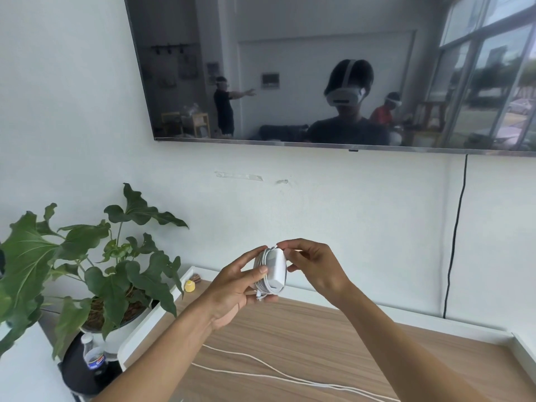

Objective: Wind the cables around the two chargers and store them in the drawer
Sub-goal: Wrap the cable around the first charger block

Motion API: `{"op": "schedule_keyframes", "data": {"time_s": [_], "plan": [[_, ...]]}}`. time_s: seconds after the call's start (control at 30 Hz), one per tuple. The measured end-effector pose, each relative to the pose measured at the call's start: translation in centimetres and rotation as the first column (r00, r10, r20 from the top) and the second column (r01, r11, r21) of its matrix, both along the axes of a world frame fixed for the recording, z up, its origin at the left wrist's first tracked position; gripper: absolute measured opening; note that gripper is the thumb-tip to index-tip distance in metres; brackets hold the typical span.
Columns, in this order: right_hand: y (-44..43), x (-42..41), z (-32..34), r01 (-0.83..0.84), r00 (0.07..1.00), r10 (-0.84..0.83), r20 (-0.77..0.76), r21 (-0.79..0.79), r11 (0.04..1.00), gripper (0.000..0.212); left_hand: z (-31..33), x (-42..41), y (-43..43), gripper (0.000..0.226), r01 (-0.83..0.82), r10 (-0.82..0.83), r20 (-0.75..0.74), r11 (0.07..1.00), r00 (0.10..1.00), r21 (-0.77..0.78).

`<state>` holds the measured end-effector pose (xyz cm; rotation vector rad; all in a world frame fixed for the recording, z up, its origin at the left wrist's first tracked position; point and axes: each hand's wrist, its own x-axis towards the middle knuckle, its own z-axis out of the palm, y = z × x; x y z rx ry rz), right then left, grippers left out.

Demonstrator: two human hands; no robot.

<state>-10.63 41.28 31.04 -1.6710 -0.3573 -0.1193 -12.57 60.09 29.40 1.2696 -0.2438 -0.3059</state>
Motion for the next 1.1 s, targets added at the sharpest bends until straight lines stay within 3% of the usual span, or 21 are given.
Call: {"op": "schedule_keyframes", "data": {"time_s": [0.3,0.43,0.53,0.57,0.67,0.73,0.83,0.9,0.97,1.0,1.1], "plan": [[0.5,-0.7,-0.7,-0.111,0.971,0.147,-0.188,0.189,0.976,0.021,0.5,-0.3,0.0,0.049,-0.008,0.009,0.010,0.990,1.000,-0.141],[0.6,-0.9,-0.9,-0.067,0.960,0.124,-0.252,0.222,0.973,0.020,0.6,-0.1,0.2,0.047,-0.027,0.030,0.018,0.989,0.999,-0.147],[0.3,-1.1,-0.8,0.011,0.939,0.106,-0.326,0.339,0.941,0.021,0.5,0.0,0.3,0.045,-0.083,0.086,0.028,0.992,0.996,-0.100],[0.2,-1.1,-0.7,0.062,0.940,0.051,-0.337,0.316,0.947,0.024,0.4,0.0,0.3,0.043,-0.113,0.116,0.038,0.991,0.993,-0.064],[0.5,-1.7,-0.8,0.212,0.960,-0.220,-0.173,-0.066,0.975,0.045,0.0,0.3,0.1,0.043,-0.208,0.205,0.069,0.978,0.976,0.028],[1.5,-3.0,-1.0,0.176,0.983,-0.183,-0.016,-0.205,0.963,0.057,-0.2,0.7,-0.2,0.044,-0.259,0.255,0.075,0.965,0.964,0.047],[2.9,-4.5,-1.7,0.148,0.987,-0.159,0.009,-0.422,0.895,0.082,-0.3,1.4,-0.8,0.042,-0.347,0.340,0.090,0.936,0.936,0.068],[3.5,-4.8,-2.4,0.193,0.977,-0.206,0.044,-0.586,0.787,0.071,-0.3,1.6,-1.1,0.042,-0.383,0.375,0.106,0.921,0.921,0.072],[4.0,-4.8,-3.2,0.240,0.968,-0.224,0.115,-0.691,0.682,0.036,-0.3,1.7,-1.3,0.043,-0.408,0.397,0.123,0.908,0.910,0.090],[4.1,-4.8,-3.5,0.262,0.963,-0.229,0.145,-0.712,0.651,0.030,-0.4,1.7,-1.3,0.044,-0.414,0.401,0.131,0.905,0.907,0.096],[4.2,-4.6,-4.0,0.321,0.947,-0.201,0.250,-0.711,0.626,0.035,-0.6,1.8,-1.3,0.043,-0.404,0.391,0.137,0.910,0.910,0.091]]}}
